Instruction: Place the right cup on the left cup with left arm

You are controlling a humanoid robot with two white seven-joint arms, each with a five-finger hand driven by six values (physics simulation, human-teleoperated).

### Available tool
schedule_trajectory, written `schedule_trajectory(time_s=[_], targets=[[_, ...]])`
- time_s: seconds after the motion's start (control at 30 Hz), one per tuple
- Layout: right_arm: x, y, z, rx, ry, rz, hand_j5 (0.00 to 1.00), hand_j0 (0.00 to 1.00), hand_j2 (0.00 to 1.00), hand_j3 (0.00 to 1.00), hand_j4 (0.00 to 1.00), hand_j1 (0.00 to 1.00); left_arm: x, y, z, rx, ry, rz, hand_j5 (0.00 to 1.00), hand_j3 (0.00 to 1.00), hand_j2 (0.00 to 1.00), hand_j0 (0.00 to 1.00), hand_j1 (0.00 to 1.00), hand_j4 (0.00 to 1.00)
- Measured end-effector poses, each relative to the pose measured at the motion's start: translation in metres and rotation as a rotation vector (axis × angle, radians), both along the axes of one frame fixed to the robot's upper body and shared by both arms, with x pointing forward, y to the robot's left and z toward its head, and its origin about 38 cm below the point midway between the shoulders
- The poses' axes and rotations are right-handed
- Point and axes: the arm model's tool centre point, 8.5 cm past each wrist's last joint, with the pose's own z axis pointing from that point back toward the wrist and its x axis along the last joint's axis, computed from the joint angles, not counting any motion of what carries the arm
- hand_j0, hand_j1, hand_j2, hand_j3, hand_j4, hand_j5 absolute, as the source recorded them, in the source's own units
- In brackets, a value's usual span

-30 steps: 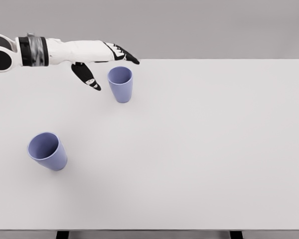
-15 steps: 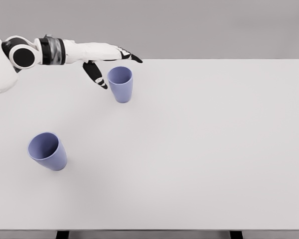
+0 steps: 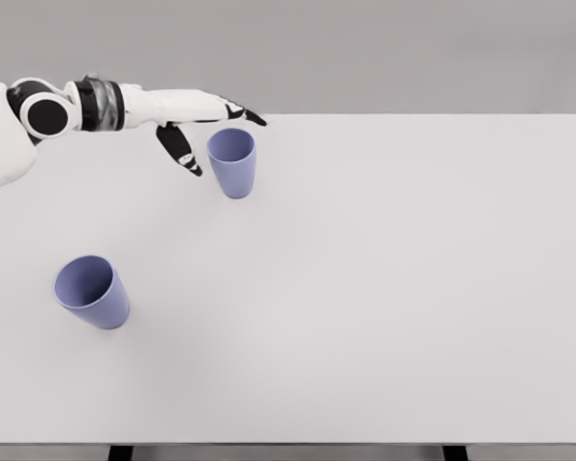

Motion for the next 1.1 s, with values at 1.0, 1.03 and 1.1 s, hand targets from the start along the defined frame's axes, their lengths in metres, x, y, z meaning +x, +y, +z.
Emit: schedule_trajectory(time_s=[1.0, 1.03, 1.1], targets=[[0.0, 0.0, 0.0, 0.0, 0.0, 0.0, 1.0, 1.0, 1.0, 1.0, 1.0, 1.0, 0.009, -0.021, -0.025, 0.049, -0.006, 0.01, 0.66, 0.66, 0.66, 0.66, 0.66, 0.66], [0.0, 0.0, 0.0, 0.0, 0.0, 0.0, 1.0, 1.0, 1.0, 1.0, 1.0, 1.0, 0.009, -0.021, -0.024, 0.047, -0.006, 0.011, 0.66, 0.66, 0.66, 0.66, 0.66, 0.66], [-0.001, 0.0, 0.0, 0.0, 0.002, 0.0, 1.0, 1.0, 1.0, 1.0, 1.0, 1.0, 0.009, -0.02, -0.023, 0.045, -0.008, 0.013, 0.66, 0.66, 0.66, 0.66, 0.66, 0.66]])
